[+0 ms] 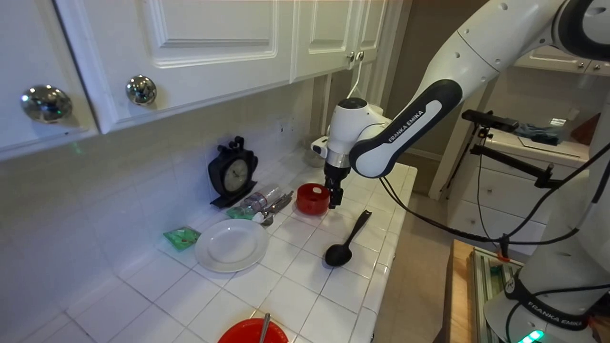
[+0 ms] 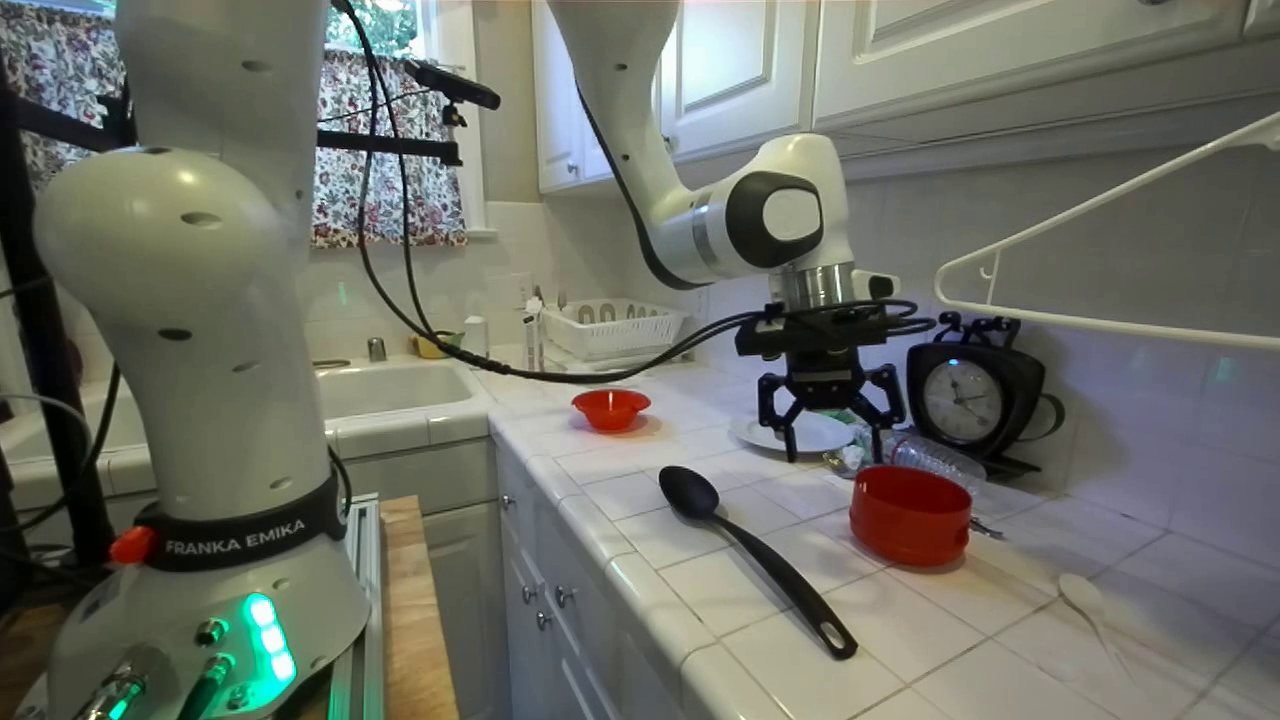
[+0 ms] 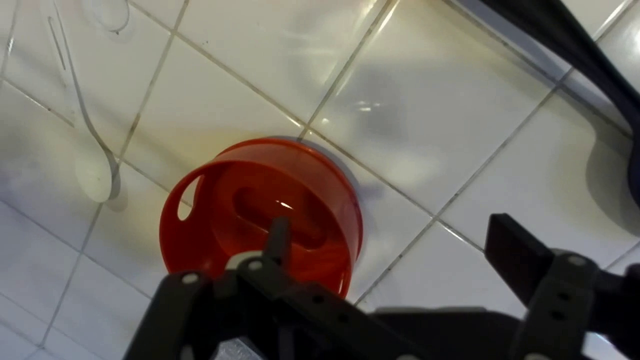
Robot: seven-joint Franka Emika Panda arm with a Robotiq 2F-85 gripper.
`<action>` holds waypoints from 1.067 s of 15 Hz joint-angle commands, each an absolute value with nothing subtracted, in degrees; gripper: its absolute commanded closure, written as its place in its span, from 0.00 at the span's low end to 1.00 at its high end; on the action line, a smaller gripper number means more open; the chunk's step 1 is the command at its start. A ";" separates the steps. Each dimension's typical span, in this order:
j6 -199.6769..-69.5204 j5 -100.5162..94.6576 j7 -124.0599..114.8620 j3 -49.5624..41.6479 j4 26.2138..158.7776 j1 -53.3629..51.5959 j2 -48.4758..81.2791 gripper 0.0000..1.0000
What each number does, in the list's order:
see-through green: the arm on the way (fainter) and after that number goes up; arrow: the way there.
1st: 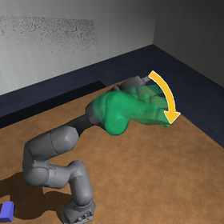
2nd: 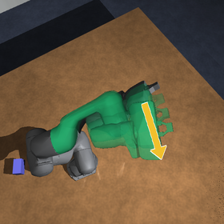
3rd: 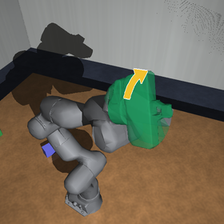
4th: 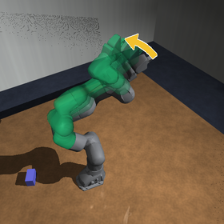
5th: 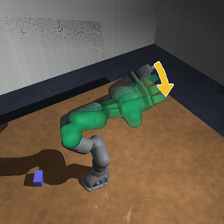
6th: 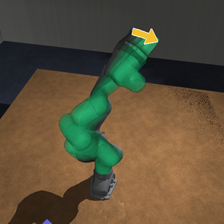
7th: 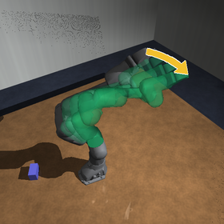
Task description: Put the red object on it's side
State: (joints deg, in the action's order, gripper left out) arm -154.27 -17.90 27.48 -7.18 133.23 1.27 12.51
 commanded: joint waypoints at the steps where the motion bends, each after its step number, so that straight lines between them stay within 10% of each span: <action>1: -154.63 -25.22 21.03 -7.49 131.77 0.67 14.46 0.00; 16: -156.68 -11.56 30.72 1.43 131.41 6.11 16.68 0.00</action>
State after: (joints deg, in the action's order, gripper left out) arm -155.36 -12.97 28.66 0.73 132.61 4.70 15.68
